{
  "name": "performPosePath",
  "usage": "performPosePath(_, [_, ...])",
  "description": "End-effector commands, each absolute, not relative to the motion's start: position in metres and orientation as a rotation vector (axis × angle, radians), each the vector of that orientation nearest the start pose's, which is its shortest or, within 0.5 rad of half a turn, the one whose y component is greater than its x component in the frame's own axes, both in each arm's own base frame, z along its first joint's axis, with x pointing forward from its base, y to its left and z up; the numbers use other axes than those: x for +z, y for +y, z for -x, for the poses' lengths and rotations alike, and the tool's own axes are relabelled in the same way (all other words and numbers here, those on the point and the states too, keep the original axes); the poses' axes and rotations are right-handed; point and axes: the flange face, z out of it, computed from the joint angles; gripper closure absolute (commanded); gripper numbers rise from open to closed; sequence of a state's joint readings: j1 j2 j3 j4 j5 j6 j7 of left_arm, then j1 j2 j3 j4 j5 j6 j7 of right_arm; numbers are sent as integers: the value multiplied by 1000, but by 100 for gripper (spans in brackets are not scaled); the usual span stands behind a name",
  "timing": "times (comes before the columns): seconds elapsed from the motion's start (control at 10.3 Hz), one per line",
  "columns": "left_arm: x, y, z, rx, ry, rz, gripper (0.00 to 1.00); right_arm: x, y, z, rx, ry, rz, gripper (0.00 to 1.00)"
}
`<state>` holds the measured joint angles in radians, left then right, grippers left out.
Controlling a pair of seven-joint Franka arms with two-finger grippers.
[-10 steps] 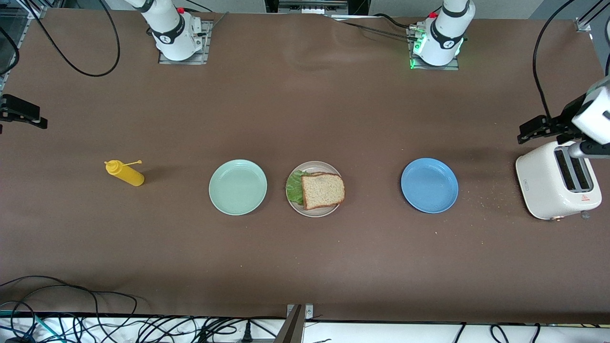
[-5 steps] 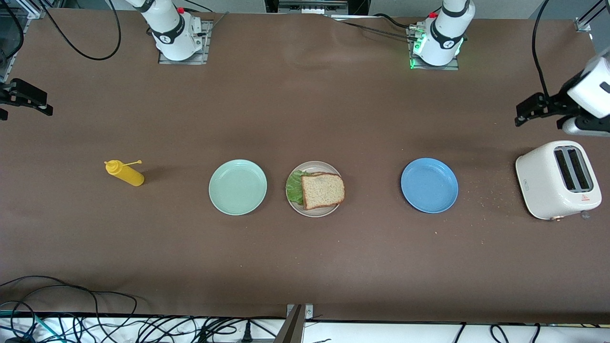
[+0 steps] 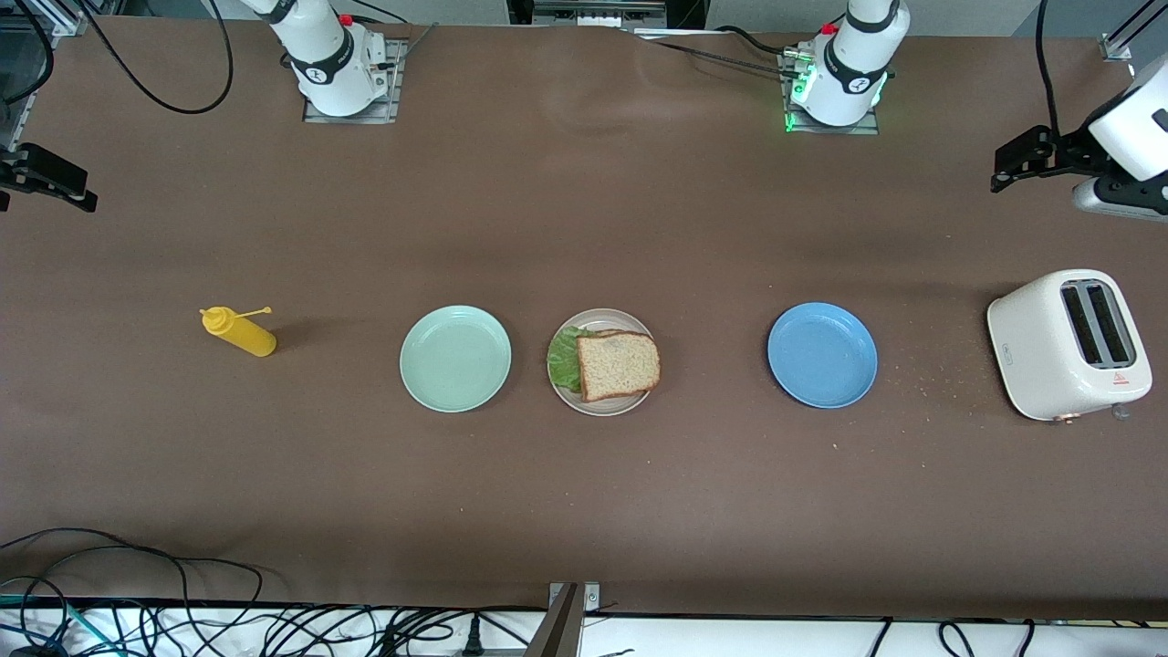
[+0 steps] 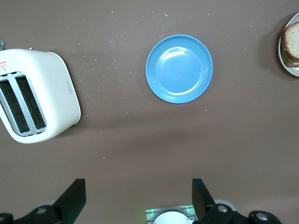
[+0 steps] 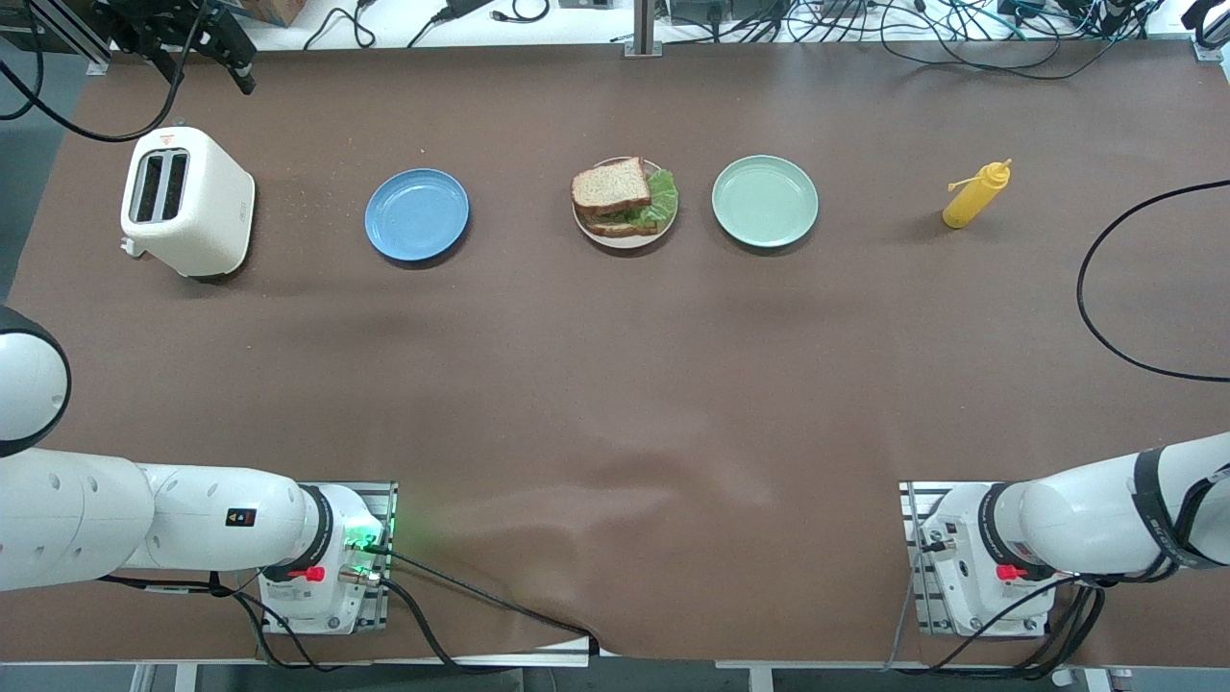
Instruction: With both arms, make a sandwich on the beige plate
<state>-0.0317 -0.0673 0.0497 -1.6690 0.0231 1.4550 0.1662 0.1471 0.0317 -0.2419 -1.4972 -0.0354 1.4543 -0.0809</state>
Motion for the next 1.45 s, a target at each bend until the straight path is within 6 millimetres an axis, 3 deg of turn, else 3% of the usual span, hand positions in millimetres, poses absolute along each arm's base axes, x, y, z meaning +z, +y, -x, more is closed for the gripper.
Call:
performPosePath(0.0, [607,0,-530,275,302,3123,0,651,-40,-538,90,113,3147,0])
performPosePath(0.58, [605,2,-546,255,278,3137,0,659,-71,-540,-10,203,3125,0])
performPosePath(0.68, [597,-3,-554,253,287,3137,0,658,-78,-540,-13,215,3125,0])
performPosePath(1.07, [597,-8,-559,195,109,3141,0,652,-78,-551,-54,213,3129,0])
performPosePath(1.36, [596,-8,-562,178,109,3143,0,653,-77,-551,-64,220,3130,0])
